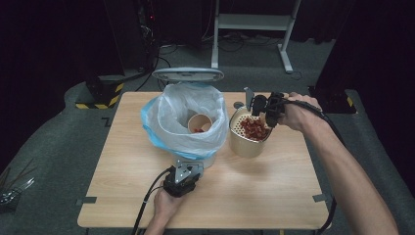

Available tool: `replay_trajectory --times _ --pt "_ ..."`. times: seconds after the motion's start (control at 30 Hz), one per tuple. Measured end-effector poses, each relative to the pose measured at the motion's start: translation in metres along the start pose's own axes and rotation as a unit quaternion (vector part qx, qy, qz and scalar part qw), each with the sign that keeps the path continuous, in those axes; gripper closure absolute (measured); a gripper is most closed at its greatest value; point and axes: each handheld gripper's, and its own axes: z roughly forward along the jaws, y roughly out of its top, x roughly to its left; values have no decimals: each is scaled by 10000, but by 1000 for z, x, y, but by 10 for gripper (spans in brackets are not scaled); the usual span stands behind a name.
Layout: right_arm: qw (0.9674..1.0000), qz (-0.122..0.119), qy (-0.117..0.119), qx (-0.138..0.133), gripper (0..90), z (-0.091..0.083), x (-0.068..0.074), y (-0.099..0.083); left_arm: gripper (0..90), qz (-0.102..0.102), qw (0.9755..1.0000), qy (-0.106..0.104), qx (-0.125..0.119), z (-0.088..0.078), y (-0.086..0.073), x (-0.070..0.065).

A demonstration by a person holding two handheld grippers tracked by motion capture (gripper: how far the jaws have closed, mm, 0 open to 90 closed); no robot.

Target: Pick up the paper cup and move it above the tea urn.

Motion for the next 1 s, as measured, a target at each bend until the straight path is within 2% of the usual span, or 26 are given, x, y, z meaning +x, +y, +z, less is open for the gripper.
replay_trajectory --times 0.27,0.33,0.37,0.43,0.5,0.53,0.57,0.63,0.67,0.77,0.83,0.87,0.93,0.97,1.0 --pt "9998 -120 28 168 468 -1 1 6 571 -3 10000 -6 -4 0 0 0" --pt "9999 -117 33 52 468 -4 -1 6 570 21 10000 -7 15 0 0 0" --pt "9999 -32 58 -80 469 -9 -3 7 570 21 10000 -6 14 0 0 0" --pt "9998 17 99 -180 470 -10 -2 8 570 23 10000 -6 16 0 0 0" --pt "9998 -163 45 40 473 -4 2 9 570 6 10000 -5 0 0 0 0" --pt "9999 -108 67 97 474 -3 3 9 570 4 10000 -14 4 0 0 0" --pt "9999 -89 78 64 475 -4 3 10 570 20 10000 -10 16 0 0 0" --pt "9997 -39 83 -226 477 -12 0 12 569 20 10000 -12 16 0 0 0" --pt "9996 -33 106 -277 478 -13 1 14 569 24 10000 -9 16 0 0 0" --pt "9994 -350 78 11 478 -4 10 20 568 29 10000 -10 18 0 0 0" --pt "9992 -139 187 -322 481 -7 7 18 568 -6 10000 -13 -10 0 0 0" --pt "9990 -57 228 -367 483 -9 7 18 568 43 10000 -9 30 0 0 0" --pt "9994 -284 151 -117 482 -5 12 19 568 -5 10000 -23 3 0 0 0" --pt "9994 -317 112 -72 482 -4 13 18 568 -18 10000 -23 -8 0 0 -1" --pt "9994 -219 166 -216 485 -6 10 16 568 -16 10000 -23 -8 0 0 -1"
